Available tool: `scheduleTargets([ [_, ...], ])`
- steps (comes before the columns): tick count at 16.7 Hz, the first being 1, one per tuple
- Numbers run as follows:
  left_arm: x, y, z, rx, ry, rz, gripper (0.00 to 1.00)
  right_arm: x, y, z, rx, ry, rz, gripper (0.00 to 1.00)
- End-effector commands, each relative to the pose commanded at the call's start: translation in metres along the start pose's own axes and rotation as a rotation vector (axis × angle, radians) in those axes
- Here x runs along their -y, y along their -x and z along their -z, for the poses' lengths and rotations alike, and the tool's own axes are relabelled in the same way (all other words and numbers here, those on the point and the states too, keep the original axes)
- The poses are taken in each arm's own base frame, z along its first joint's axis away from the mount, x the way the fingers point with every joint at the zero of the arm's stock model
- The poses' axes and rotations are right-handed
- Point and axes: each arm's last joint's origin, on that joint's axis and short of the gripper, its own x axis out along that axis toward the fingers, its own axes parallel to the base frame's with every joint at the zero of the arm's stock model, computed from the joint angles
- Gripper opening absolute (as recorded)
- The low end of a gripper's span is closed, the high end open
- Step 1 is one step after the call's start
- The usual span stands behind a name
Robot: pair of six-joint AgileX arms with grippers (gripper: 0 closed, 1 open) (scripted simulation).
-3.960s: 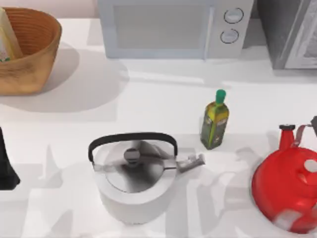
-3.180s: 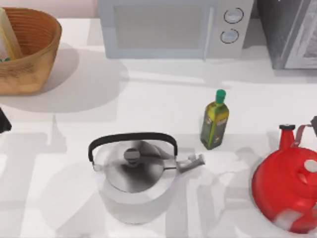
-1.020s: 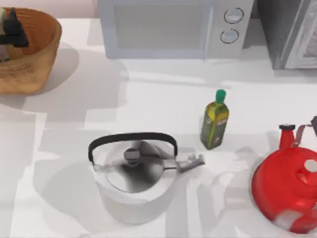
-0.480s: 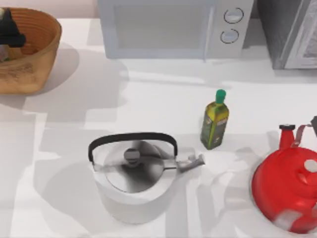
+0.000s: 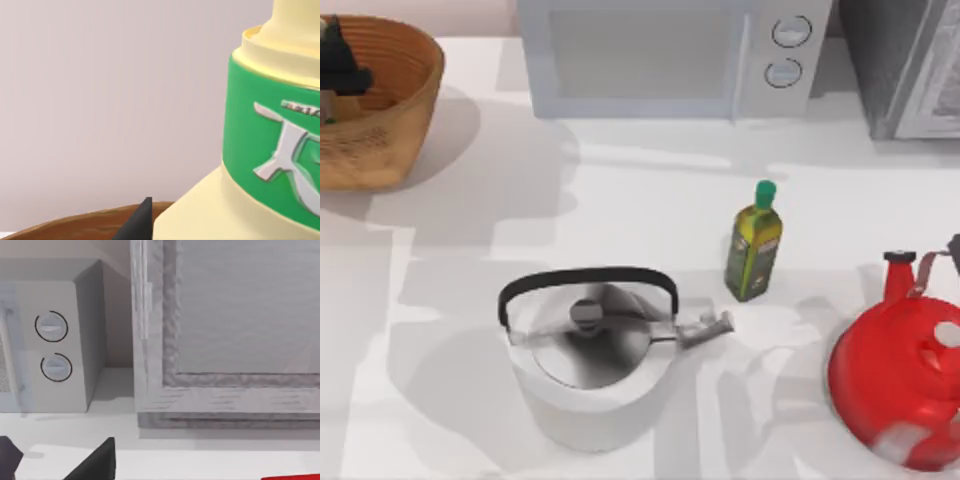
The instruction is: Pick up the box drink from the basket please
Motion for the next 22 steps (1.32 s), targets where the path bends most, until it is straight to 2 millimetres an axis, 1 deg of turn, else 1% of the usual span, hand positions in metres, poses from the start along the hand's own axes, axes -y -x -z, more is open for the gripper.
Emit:
scheduleTargets([
  [1,0.0,0.0,0.0,0.0,0.0,0.0,0.0,0.0,0.0,0.0,0.0,0.0,0.0,1.0],
  [8,0.0,0.0,0.0,0.0,0.0,0.0,0.0,0.0,0.0,0.0,0.0,0.0,0.0,1.0],
  [9,-0.002,0.001,-0.008,0.02,-0.007,-0.006,0.0,0.0,0.0,0.0,0.0,0.0,0.0,1.0],
  [11,-0.002,0.001,-0.009,0.013,-0.004,-0.006,0.0,0.0,0.0,0.0,0.0,0.0,0.0,1.0],
  [13,-0.003,-0.001,-0.016,0.003,0.0,-0.006,0.0,0.0,0.0,0.0,0.0,0.0,0.0,1.0],
  [16,-0.003,-0.005,-0.04,0.003,0.0,-0.005,0.0,0.0,0.0,0.0,0.0,0.0,0.0,1.0],
  [19,-0.003,-0.008,-0.076,0.012,0.0,-0.005,0.0,0.0,0.0,0.0,0.0,0.0,0.0,1.0],
  [22,-0.003,-0.006,-0.112,0.018,0.0,-0.005,0.0,0.0,0.0,0.0,0.0,0.0,0.0,1.0],
])
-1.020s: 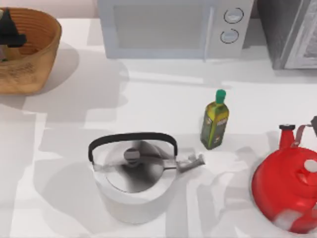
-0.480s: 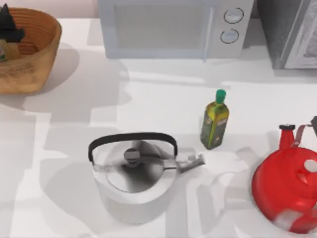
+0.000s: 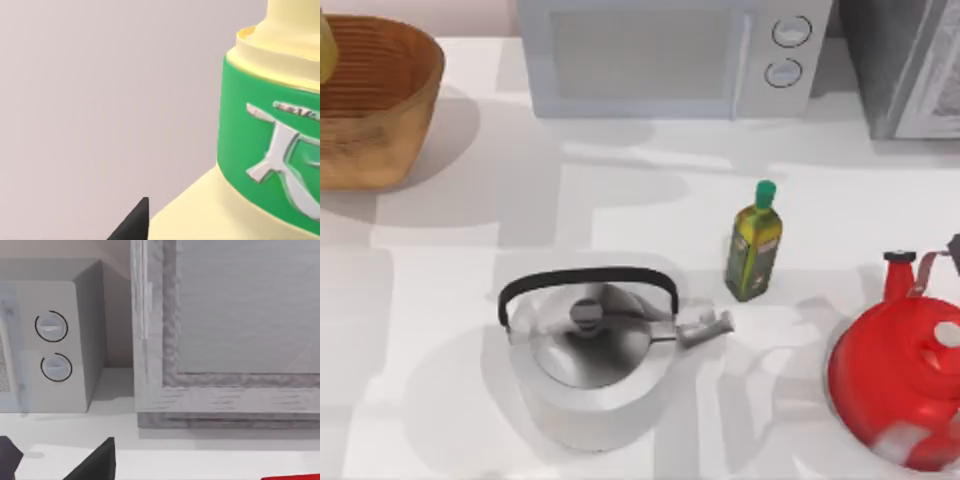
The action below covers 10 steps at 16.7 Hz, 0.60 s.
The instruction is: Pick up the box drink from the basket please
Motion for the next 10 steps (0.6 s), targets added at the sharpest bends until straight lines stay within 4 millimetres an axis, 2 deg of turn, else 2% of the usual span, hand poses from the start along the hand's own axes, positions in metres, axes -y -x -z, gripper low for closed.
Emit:
scheduleTargets([
  [3,0.001,0.004,-0.03,0.002,-0.002,0.0,0.0,0.0,0.0,0.0,0.0,0.0,0.0,1.0],
  [5,0.001,0.007,-0.042,0.003,-0.005,-0.001,0.0,0.0,0.0,0.0,0.0,0.0,0.0,1.0],
  [10,0.001,0.007,-0.044,-0.002,-0.007,-0.002,0.0,0.0,0.0,0.0,0.0,0.0,0.0,1.0],
])
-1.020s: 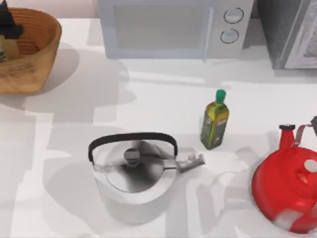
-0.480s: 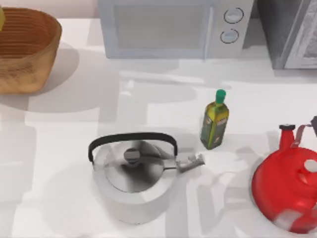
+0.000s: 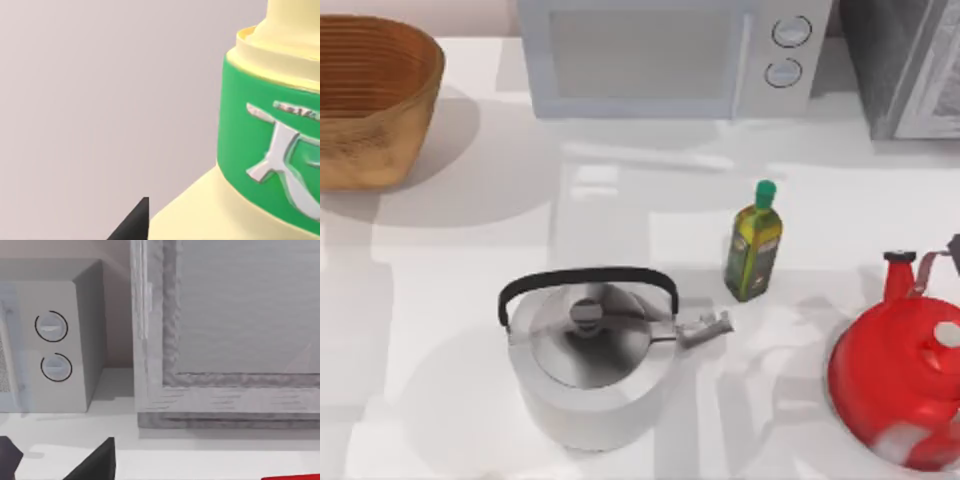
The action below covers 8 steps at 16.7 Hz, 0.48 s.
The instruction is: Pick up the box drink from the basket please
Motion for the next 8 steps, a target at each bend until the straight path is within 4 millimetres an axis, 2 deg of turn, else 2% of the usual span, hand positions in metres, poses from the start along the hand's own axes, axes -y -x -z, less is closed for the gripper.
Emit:
scheduleTargets([
  [4,0.003,0.011,0.003,-0.033,0.011,-0.001,0.0,0.0,0.0,0.0,0.0,0.0,0.0,1.0],
  [6,0.009,0.03,-0.003,-0.045,0.015,-0.001,0.0,0.0,0.0,0.0,0.0,0.0,0.0,1.0],
  [8,0.016,0.057,-0.013,-0.041,0.016,0.0,0.0,0.0,0.0,0.0,0.0,0.0,0.0,1.0],
])
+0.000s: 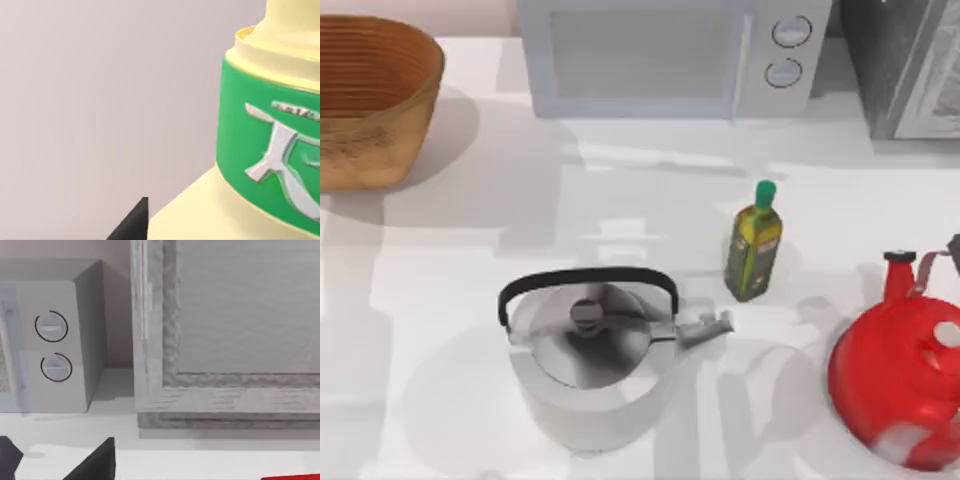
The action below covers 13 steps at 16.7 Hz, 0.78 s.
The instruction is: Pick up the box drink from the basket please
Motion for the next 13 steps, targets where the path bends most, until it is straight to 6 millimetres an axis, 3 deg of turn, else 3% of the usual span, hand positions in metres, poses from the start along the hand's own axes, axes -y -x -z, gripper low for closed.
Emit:
scheduleTargets([
  [3,0.012,0.054,-0.011,0.021,-0.003,0.001,0.0,0.0,0.0,0.0,0.0,0.0,0.0,1.0],
  [6,0.024,0.117,-0.008,0.051,-0.006,0.002,0.0,0.0,0.0,0.0,0.0,0.0,0.0,1.0],
  [10,0.035,0.188,0.027,0.073,-0.008,0.001,0.0,0.0,0.0,0.0,0.0,0.0,0.0,1.0],
  [13,0.039,0.22,0.068,0.071,-0.009,-0.001,0.0,0.0,0.0,0.0,0.0,0.0,0.0,1.0],
])
